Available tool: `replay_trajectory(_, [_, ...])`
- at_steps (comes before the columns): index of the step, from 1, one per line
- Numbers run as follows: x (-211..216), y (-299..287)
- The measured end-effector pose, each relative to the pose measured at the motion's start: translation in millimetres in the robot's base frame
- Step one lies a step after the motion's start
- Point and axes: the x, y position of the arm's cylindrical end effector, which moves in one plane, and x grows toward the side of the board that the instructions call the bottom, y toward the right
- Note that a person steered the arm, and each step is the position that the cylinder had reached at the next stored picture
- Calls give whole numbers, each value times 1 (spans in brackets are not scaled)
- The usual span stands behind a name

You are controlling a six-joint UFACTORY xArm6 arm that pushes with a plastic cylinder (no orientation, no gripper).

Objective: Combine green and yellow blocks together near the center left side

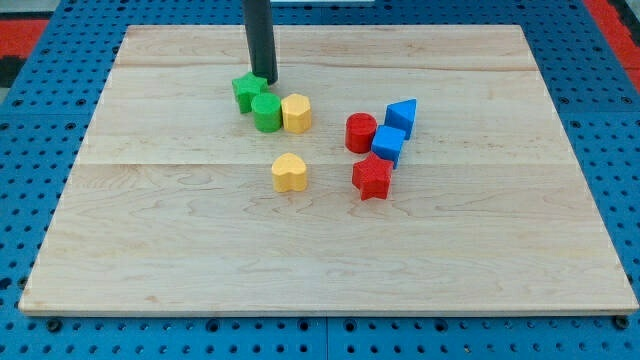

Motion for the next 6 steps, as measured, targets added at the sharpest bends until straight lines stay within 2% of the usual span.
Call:
replay_trajectory(1, [25,18])
replay_trajectory(2, [20,94])
replay_trajectory(3, [53,112])
replay_trajectory(5, [54,-17])
replay_trajectory(6, [78,51])
